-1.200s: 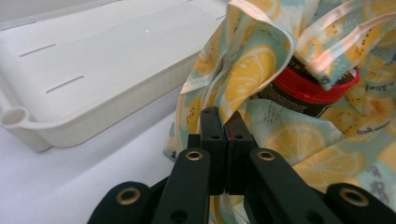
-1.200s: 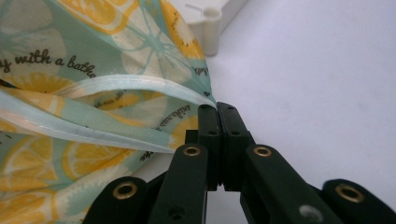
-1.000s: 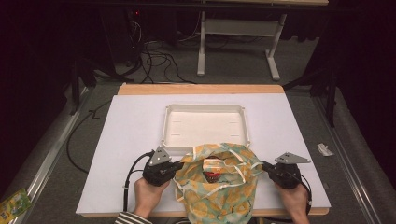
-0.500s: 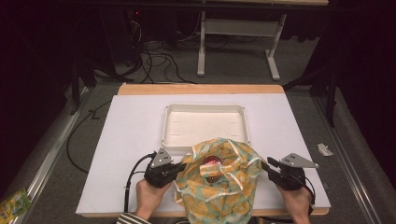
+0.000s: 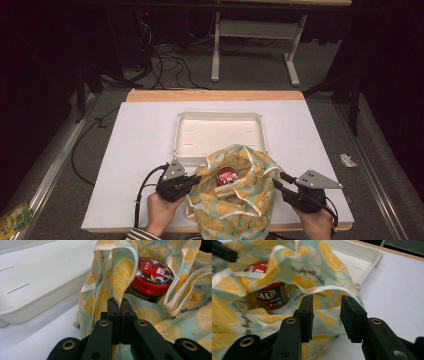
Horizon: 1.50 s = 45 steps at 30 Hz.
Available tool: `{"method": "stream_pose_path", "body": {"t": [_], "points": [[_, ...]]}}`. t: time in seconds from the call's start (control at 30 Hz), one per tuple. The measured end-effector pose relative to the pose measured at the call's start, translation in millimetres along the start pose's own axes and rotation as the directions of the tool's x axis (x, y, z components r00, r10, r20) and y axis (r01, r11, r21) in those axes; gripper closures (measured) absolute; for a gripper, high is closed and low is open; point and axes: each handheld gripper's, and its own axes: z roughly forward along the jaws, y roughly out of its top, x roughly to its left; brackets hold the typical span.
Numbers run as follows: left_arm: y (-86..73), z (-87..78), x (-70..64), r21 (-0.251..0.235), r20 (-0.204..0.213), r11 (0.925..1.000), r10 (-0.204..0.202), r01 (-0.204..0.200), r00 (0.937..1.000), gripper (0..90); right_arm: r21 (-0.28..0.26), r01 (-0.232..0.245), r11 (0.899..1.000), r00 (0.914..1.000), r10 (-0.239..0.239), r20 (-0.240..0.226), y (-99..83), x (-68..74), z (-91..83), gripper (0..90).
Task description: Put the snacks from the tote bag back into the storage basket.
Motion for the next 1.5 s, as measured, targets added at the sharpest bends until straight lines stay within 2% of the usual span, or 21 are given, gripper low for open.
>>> {"method": "stream_pose_path", "body": {"t": [0.17,0.3,0.47,0.6,0.73,0.8,0.93,1.07,1.2,1.23,1.33,1.37,1.4,1.43,1.5], "points": [[0.0,0.2,-0.3,0.000,0.003,1.0000,0.001,-0.001,1.0000,89.1,0.022,0.013,1.000,0.9992,-0.012,-0.039,-2.7,10.5,8.5,64.3],[-0.1,0.7,-0.2,0.004,0.002,1.0000,0.002,-0.002,1.0000,89.2,0.039,0.011,0.999,0.9990,-0.010,-0.044,-4.5,11.8,16.4,63.4],[0.1,3.3,-2.4,0.009,0.004,0.9999,0.007,-0.007,1.0000,89.2,0.038,0.026,0.999,0.9976,-0.024,-0.064,5.9,15.3,25.8,64.2],[0.4,3.7,-3.0,0.011,0.006,0.9999,0.010,-0.010,0.9999,89.2,0.090,0.069,0.994,0.9929,-0.059,-0.103,10.6,23.0,41.8,71.8],[-0.1,1.7,-1.5,0.011,-0.003,0.9999,0.010,-0.009,1.0000,89.2,0.149,0.100,0.984,0.9885,-0.081,-0.128,4.2,25.1,52.8,82.6],[-0.7,0.9,0.0,0.013,-0.007,0.9999,0.008,-0.008,0.9999,89.2,0.180,0.113,0.977,0.9876,-0.091,-0.128,-0.5,23.8,56.1,86.0],[-2.5,0.4,2.4,0.011,-0.019,0.9999,-0.001,0.001,0.9998,89.2,0.230,0.102,0.968,0.9902,-0.077,-0.116,-11.1,16.6,58.7,89.6],[-3.3,0.2,4.6,0.023,-0.039,0.9997,0.001,0.000,0.9993,89.2,0.259,0.084,0.962,0.9938,-0.061,-0.093,-20.7,8.8,59.9,90.0],[-4.1,-0.3,9.4,0.036,-0.076,0.9993,-0.002,0.004,0.9971,89.2,0.288,0.069,0.955,0.9963,-0.051,-0.069,-27.9,0.8,61.6,90.0],[-4.4,-0.5,10.9,0.044,-0.090,0.9990,0.003,0.001,0.9959,89.1,0.282,0.058,0.958,0.9972,-0.042,-0.062,-29.0,-1.0,61.3,90.0],[-5.7,-1.0,15.0,0.059,-0.128,0.9982,0.006,0.002,0.9918,89.0,0.288,0.047,0.956,0.9985,-0.037,-0.041,-29.5,-7.0,59.9,90.0],[-6.2,-1.2,16.4,0.063,-0.138,0.9980,0.006,0.003,0.9904,89.0,0.280,0.039,0.959,0.9989,-0.030,-0.037,-30.1,-8.1,60.3,90.0],[-6.6,-1.3,18.2,0.066,-0.149,0.9978,0.006,0.003,0.9889,89.0,0.291,0.038,0.956,0.9990,-0.031,-0.031,-29.8,-10.2,59.2,90.0],[-7.0,-1.6,20.9,0.070,-0.159,0.9976,0.005,0.006,0.9873,88.9,0.283,0.030,0.959,0.9995,-0.026,-0.019,-30.6,-11.6,59.3,90.0],[-7.5,-1.8,24.5,0.074,-0.173,0.9971,0.000,0.014,0.9849,88.6,0.286,0.021,0.958,0.9998,-0.020,-0.007,-31.3,-16.5,57.8,90.0]]}}
